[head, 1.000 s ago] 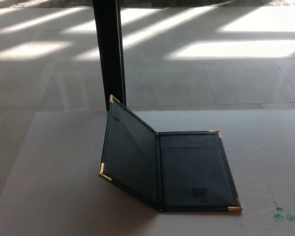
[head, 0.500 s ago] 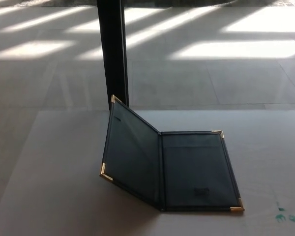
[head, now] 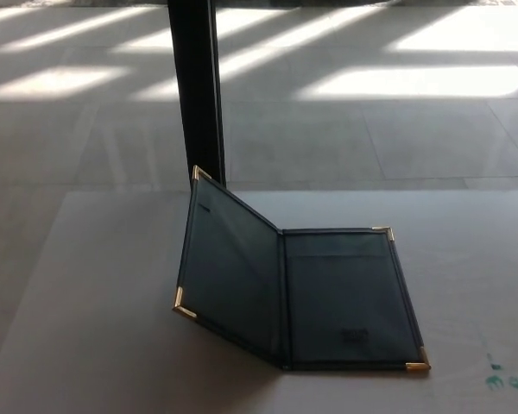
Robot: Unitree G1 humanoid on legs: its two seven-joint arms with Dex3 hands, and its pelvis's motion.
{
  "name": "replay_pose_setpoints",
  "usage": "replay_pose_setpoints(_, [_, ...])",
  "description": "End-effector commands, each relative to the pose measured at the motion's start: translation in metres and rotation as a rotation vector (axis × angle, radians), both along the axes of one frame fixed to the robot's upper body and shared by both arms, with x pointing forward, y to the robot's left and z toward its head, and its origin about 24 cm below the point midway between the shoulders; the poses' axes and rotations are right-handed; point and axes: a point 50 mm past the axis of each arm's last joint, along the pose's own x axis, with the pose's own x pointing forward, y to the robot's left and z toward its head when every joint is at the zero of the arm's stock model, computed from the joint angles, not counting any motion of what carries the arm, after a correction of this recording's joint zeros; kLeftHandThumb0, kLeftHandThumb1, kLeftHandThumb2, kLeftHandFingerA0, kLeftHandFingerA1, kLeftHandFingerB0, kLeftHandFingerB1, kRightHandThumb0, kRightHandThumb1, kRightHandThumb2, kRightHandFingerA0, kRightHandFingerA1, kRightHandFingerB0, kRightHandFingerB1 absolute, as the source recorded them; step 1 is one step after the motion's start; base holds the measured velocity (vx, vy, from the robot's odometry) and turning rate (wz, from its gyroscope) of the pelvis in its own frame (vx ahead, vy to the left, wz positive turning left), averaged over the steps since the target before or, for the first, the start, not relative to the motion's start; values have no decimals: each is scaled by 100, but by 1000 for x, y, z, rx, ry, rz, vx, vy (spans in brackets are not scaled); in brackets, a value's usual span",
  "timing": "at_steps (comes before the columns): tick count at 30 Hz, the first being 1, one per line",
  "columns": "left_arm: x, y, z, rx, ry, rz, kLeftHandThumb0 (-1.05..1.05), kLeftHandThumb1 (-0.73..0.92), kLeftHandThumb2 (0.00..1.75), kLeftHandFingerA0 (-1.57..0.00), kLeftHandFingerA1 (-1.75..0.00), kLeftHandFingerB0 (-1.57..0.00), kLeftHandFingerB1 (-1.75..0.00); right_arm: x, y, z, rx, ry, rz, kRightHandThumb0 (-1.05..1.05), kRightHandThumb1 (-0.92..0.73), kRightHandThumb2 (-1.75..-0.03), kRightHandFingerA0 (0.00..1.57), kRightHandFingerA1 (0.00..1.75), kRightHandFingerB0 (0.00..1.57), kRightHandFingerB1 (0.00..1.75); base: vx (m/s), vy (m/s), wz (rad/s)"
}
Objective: The robot uses its left hand to push the cover of the diary kept in the middle of the desk to close it
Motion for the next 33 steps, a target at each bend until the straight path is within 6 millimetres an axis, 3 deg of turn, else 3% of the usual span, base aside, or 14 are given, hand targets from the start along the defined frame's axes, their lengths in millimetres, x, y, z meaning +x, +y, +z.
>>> replay_pose_setpoints(1, [19, -36, -6, -23, 81, -159, -64, 90, 66, -32, -44, -25, -37, 2, -1, 3, 6, -17, -3, -98, -88, -66, 60, 82, 50, 72, 0, 0, 0])
replay_pose_setpoints(3, [24, -45, -15, -22, 114, -171, -66, 86, 65, -35, -46, -27, -38, 2, -1, 3, 11, -20, -6, -98, -87, -66, 61, 83, 51, 72, 0, 0, 0])
replay_pose_setpoints(4, [26, -49, -20, -23, 132, -170, -62, 68, 107, -34, -60, -16, -49, 2, -1, 3, 13, -22, -5, -98, -87, -67, 59, 83, 50, 72, 0, 0, 0])
replay_pose_setpoints(6, [27, -53, -31, -15, 170, -191, -65, 88, 65, -34, -45, -26, -38, 1, -1, 3, 3, -11, 3, -98, -89, -66, 59, 83, 51, 73, 0, 0, 0])
replay_pose_setpoints(20, [9, -60, -88, 20, 353, -230, -65, 89, 66, -31, -46, -24, -39, 1, 1, 1, 24, -27, 7, -97, -87, -67, 58, 81, 52, 70, 0, 0, 0])
replay_pose_setpoints(21, [7, -60, -92, 0, 369, -221, -65, 89, 66, -31, -46, -27, -39, 1, 3, 2, 23, -28, 10, -90, -66, -122, 65, 85, 45, 69, 0, 0, 0])
replay_pose_setpoints(22, [4, -63, -96, -15, 381, -201, -66, 69, 107, -34, -59, -18, -49, 2, 2, 2, 18, -25, 8, -99, -87, -66, 58, 83, 53, 72, 0, 0, 0])
replay_pose_setpoints(25, [-5, -79, -108, -86, 384, -231, -63, 92, 67, -32, -47, -28, -40, 3, 0, 5, 16, -28, -3, -91, -64, -121, 67, 86, 44, 69, 0, 0, 0])
replay_pose_setpoints(26, [-11, -94, -115, -164, 374, -261, -67, 92, 69, -31, -48, -26, -41, 3, -1, 7, 13, -30, -2, -97, -87, -66, 59, 82, 53, 71, 0, 0, 0])
replay_pose_setpoints(27, [-14, -107, -118, -205, 370, -276, -65, 73, 112, -32, -60, -14, -49, 4, -2, 8, 10, -33, -5, -97, -87, -66, 60, 83, 53, 71, 0, 0, 0])
replay_pose_setpoints(28, [-17, -115, -119, -223, 368, -283, -72, 91, 70, -30, -49, -26, -42, 4, -2, 8, 8, -33, -4, -96, -88, -66, 59, 83, 53, 71, 0, 0, 0])
replay_pose_setpoints(31, [-23, -137, -122, -282, 362, -298, -71, 92, 69, -32, -49, -30, -42, 5, -2, 8, 8, -35, -2, -95, -86, -66, 60, 83, 53, 70, 0, 0, 0])
replay_pose_setpoints(32, [-27, -151, -123, -294, 361, -332, -67, 74, 115, -35, -63, -18, -50, 5, -2, 8, 12, -36, -6, -96, -86, -66, 60, 83, 53, 70, 0, 0, 0])
replay_pose_setpoints(33, [-30, -161, -123, -305, 362, -362, -73, 92, 71, -33, -51, -30, -41, 5, -2, 8, 12, -36, -6, -96, -86, -66, 61, 83, 54, 69, 0, 0, 0])
